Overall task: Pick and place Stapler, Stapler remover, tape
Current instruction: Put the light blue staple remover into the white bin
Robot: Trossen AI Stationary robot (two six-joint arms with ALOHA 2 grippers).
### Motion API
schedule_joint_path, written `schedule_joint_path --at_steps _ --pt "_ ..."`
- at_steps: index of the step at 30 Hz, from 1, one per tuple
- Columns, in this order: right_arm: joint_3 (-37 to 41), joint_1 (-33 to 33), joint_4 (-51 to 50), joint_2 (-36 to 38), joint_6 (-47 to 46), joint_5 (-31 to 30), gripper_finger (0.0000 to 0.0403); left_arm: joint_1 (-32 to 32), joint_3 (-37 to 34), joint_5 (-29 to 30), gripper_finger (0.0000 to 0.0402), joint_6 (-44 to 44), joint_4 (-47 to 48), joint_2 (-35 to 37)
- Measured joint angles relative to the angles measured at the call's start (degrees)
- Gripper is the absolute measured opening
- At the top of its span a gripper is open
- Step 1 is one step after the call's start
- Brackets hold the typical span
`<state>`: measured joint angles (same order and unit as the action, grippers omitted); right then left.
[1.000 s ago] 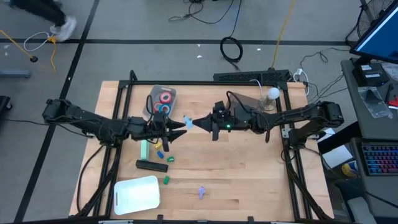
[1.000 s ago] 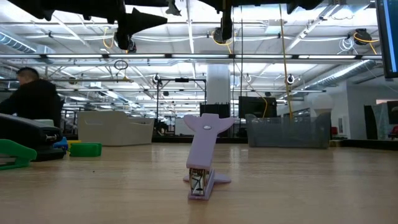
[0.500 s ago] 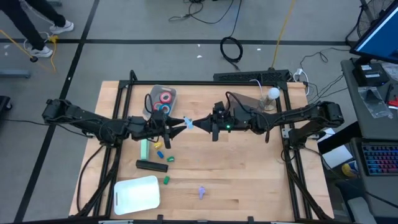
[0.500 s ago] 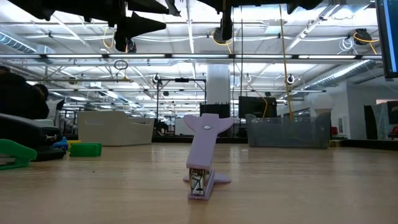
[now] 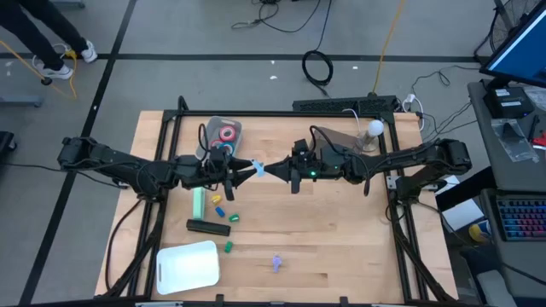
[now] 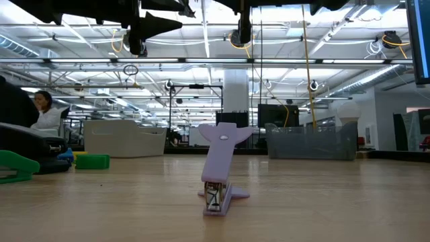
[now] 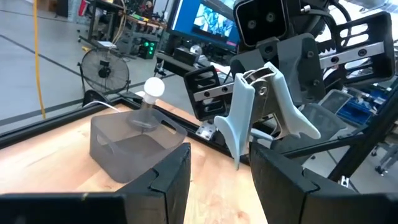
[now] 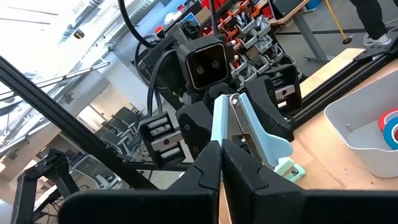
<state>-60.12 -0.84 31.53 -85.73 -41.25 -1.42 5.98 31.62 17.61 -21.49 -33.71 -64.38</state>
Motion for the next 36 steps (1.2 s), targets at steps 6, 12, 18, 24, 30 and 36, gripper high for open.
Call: schedule_joint_path --at_steps 6,12,18,24,30,36 --pt "0.0 0.0 0.4 0.0 0.0 0.0 0.0 0.0 0.0 -0.1 0.0168 0.0 0.0 0.0" --pt "0.0 0.0 0.4 0.0 0.0 0.0 0.0 0.0 0.0 -0.3 0.0147 0.0 -0.7 0.0" --pt "0.0 0.0 0.4 0.0 -0.1 -0.1 0.0 -0.8 0.0 -2.7 0.0095 0.1 -1.2 0.0" --pt "0.0 0.0 0.4 0.0 -0.1 -0.1 0.0 -1.1 0.0 -3.2 0.0062 -0.2 -1.3 0.0" --pt "0.0 0.0 0.4 0.0 -0.1 0.0 0.0 -1.4 0.0 -5.2 0.0009 -0.4 -1.3 0.0" --pt "0.0 0.0 0.4 0.0 -0.1 -0.1 0.0 -2.4 0.0 -6.8 0.0004 -2.7 -1.2 0.0"
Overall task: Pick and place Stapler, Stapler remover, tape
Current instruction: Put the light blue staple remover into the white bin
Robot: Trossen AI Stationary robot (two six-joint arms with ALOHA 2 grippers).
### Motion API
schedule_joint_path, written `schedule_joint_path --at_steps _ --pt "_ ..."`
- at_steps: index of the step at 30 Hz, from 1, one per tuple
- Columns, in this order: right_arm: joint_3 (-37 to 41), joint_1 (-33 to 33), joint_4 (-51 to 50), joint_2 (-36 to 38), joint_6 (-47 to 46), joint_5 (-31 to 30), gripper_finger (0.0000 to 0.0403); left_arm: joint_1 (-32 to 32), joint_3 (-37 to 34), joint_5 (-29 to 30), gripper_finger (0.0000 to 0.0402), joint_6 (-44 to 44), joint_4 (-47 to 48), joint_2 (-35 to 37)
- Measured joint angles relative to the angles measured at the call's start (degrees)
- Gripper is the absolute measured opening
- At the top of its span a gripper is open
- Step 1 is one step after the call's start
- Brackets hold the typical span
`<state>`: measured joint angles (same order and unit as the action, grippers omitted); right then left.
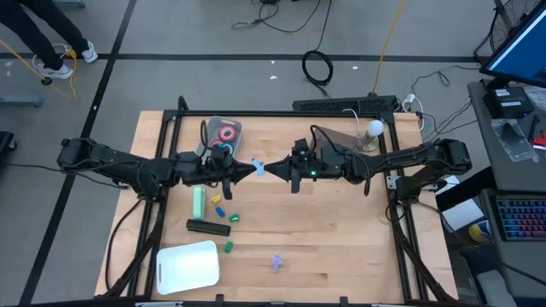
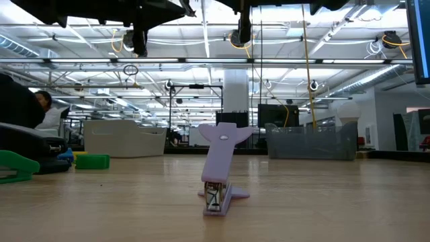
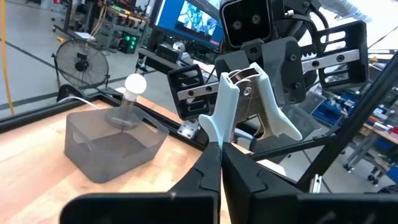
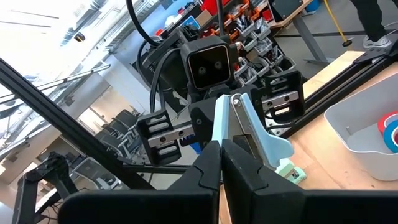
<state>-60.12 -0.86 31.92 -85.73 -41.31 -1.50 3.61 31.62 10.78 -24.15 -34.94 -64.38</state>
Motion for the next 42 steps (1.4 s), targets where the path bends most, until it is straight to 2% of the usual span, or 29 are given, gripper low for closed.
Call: schedule_joint_path --at_steps 16,30,35,42 --pt "0.0 0.0 0.0 0.0 0.0 0.0 0.0005 -0.5 0.0 -1.9 0.0001 -0.8 0.0 0.0" --pt "0.0 0.0 -0.3 0.0 -0.7 1.7 0.0069 -0.5 0.0 -2.1 0.0 -1.0 2.2 0.0" --pt "0.0 0.0 -0.4 0.0 0.0 1.8 0.0099 -0.3 0.0 -2.1 0.0 -1.9 8.2 1.4" --pt "0.0 0.0 0.0 0.0 1.9 1.8 0.0119 0.0 0.0 -1.4 0.0 -3.7 21.7 10.1"
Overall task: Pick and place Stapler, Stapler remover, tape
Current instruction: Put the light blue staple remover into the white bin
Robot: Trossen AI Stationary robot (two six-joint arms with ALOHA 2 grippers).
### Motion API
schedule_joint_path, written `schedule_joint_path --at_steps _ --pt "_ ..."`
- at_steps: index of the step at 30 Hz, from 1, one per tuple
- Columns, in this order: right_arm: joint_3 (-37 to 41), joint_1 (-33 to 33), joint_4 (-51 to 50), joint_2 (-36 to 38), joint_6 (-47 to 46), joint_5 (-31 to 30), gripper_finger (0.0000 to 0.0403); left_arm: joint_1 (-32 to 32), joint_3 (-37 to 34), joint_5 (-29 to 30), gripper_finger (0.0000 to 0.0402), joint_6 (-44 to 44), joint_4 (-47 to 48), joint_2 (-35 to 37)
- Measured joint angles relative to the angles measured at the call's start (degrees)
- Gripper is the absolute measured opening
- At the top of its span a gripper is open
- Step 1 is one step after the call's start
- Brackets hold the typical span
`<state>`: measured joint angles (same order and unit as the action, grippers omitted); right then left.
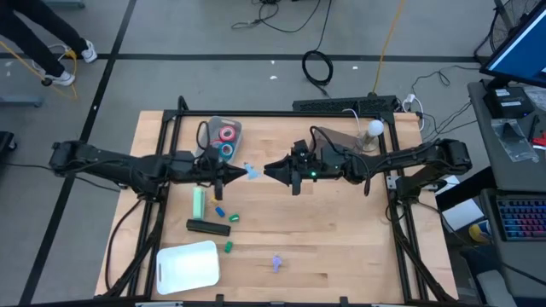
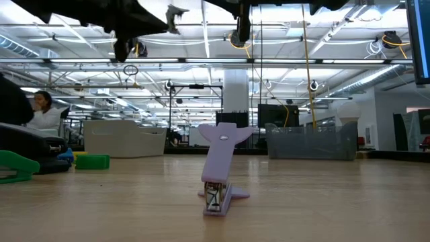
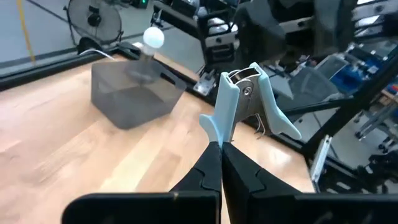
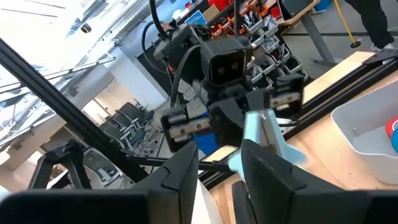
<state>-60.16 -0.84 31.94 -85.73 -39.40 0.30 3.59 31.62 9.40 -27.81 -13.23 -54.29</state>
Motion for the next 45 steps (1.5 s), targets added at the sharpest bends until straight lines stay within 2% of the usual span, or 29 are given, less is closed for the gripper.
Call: schedule_joint_path --at_steps 6,11,15,20,28,36,41,45 --pt "0.0 0.1 -0.2 0.0 2.2 0.0 0.012 3.2 0.0 -2.5 0.0 -4.6 10.9 7.2" --pt "0.0 0.1 -0.5 0.0 3.2 0.0 0.0117 6.7 0.3 -9.2 0.0 -11.6 21.1 10.1" --pt "0.0 0.2 -0.5 0.0 3.3 -0.1 0.0119 9.6 3.7 -16.2 0.0 -17.2 34.0 9.8" --pt "0.0 0.6 -0.5 0.0 4.1 -0.2 0.0117 13.2 10.4 -21.6 0.0 -20.9 51.0 7.6" --pt "0.0 1.3 -0.5 0.0 4.1 -0.2 0.0118 20.0 18.3 -28.1 0.0 -26.7 67.2 2.2" --pt "0.0 1.3 -0.9 0.0 4.1 -0.2 0.0115 30.7 18.6 -36.8 0.0 -38.2 73.6 -6.0" --pt "0.0 1.3 -1.0 0.0 4.3 -0.2 0.0114 36.8 18.6 -41.0 0.0 -45.9 73.0 -11.7" --pt "0.0 1.4 -1.0 0.0 4.3 -0.2 0.0114 40.4 18.6 -41.5 0.0 -51.5 71.0 -14.5"
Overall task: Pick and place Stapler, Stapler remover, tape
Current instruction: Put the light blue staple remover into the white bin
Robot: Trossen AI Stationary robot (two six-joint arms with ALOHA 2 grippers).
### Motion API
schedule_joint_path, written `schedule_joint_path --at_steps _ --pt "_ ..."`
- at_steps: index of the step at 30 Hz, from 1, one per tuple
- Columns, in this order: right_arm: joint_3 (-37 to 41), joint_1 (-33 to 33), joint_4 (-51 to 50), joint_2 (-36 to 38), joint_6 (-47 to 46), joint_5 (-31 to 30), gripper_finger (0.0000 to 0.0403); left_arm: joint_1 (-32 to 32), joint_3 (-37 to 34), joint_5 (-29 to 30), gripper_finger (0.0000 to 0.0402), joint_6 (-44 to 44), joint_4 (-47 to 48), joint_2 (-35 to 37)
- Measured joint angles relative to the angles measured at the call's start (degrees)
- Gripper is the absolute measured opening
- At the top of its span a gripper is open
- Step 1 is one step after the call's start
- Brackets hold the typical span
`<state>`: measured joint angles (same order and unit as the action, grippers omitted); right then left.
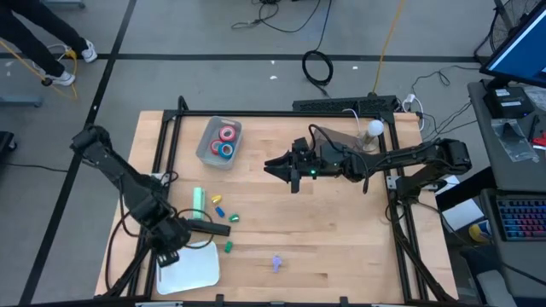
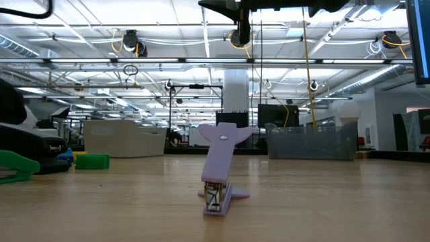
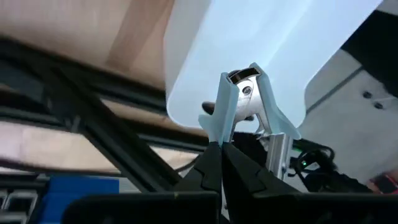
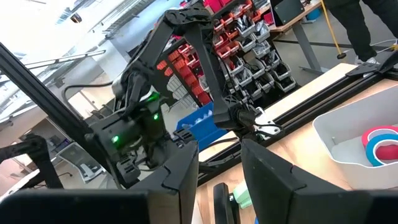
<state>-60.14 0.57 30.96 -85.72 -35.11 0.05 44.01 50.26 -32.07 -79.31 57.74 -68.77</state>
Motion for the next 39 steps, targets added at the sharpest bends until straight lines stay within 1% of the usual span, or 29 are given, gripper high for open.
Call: schedule_joint_path --at_steps 4,8,11,21,31,39 --pt "0.0 0.1 0.0 0.0 0.0 0.0 0.0114 1.9 0.0 2.0 0.0 -3.2 -5.7 -2.2" --pt "0.0 0.2 0.0 0.0 0.0 0.0 0.0115 2.3 0.0 4.0 0.0 -4.3 -8.9 -5.0" --pt "0.0 0.2 0.0 0.0 0.0 0.0 0.0114 2.3 0.0 4.1 0.0 -3.7 -9.4 -7.6" --pt "0.0 0.2 0.0 0.0 -0.2 0.2 0.0114 2.3 0.0 3.6 0.0 3.4 -9.8 -15.7" --pt "0.0 0.2 0.0 0.0 -0.2 0.2 0.0114 2.9 0.0 3.6 0.0 6.1 -9.8 -18.7" --pt "0.0 0.2 0.0 0.0 -0.2 0.2 0.0114 3.0 0.0 3.8 0.0001 5.2 -9.8 -19.8"
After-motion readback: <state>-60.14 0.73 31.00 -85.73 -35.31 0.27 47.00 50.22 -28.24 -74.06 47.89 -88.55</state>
